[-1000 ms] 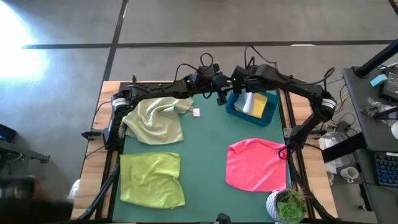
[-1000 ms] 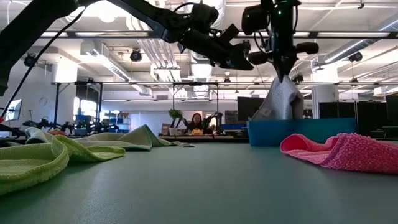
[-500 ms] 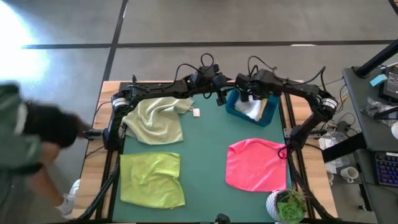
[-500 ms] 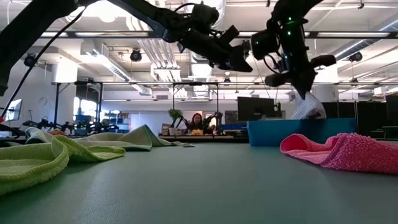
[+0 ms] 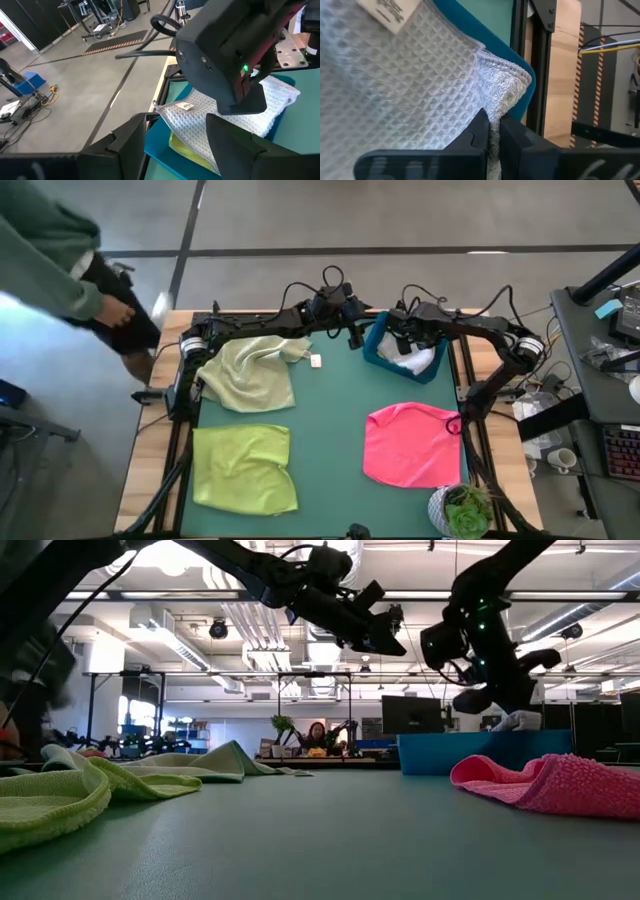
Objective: Fold microfiber towels
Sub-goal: Put the folded gray microfiber cloth into the blue bin
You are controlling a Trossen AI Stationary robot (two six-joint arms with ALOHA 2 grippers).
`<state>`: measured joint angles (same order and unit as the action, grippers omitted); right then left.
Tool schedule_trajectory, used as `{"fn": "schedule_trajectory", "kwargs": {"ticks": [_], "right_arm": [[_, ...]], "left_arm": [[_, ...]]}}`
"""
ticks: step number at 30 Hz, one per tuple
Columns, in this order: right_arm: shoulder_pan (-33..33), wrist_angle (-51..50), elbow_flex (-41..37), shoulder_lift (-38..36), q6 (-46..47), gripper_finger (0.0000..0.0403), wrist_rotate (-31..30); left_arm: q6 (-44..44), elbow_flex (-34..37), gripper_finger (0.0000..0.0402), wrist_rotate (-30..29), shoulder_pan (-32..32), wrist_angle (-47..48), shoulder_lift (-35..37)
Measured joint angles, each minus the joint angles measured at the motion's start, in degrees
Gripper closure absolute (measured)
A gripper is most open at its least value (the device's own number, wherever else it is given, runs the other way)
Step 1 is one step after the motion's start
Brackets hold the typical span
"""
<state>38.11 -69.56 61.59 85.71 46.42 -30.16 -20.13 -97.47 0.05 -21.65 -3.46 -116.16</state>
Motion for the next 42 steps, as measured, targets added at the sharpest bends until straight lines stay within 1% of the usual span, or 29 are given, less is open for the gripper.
{"fn": "schedule_trajectory", "kwargs": {"ticks": [4,7,13,18,20,24,27,32,35,42], "right_arm": [[0.66,0.33,-0.73,-0.03,-0.84,0.0369,-0.53],[1.49,0.61,-0.41,-0.15,-3.03,0.0342,-0.51],[2.59,0.39,2.65,-0.85,-7.99,0.0290,-1.61],[2.67,-1.34,5.37,-3.65,-11.14,0.0269,-1.16],[2.45,-1.25,5.79,-5.85,-11.69,0.0268,2.00],[0.77,-0.21,4.59,-10.54,-11.36,0.0274,13.85],[-0.73,1.16,2.50,-13.00,-9.96,0.0281,18.20],[-1.54,6.43,-1.55,-13.80,-9.72,0.0287,27.45],[-1.77,7.42,-3.33,-12.81,-8.23,0.0289,30.72],[-2.39,4.71,-7.25,-11.87,-5.82,0.0290,31.34]], "left_arm": [[-0.01,0.00,0.0210,-0.07,0.00,-0.03,0.00],[-0.01,0.00,0.0210,-0.15,0.00,-0.02,-0.02],[-0.23,0.00,0.0210,-0.61,0.00,0.35,0.10],[-0.25,-0.99,0.0210,-0.85,-0.19,9.42,2.49],[-0.25,-1.08,0.0210,-0.91,-0.36,13.37,4.53],[-0.18,-0.49,0.0210,-1.06,-0.50,22.11,8.88],[-0.12,0.42,0.0210,-1.13,-0.52,26.33,12.00],[0.23,5.39,0.0210,-1.62,-0.52,26.91,16.76],[0.23,9.12,0.0210,-1.96,-0.52,26.32,18.73],[0.25,17.23,0.0210,-2.43,-0.52,26.01,22.40]]}}
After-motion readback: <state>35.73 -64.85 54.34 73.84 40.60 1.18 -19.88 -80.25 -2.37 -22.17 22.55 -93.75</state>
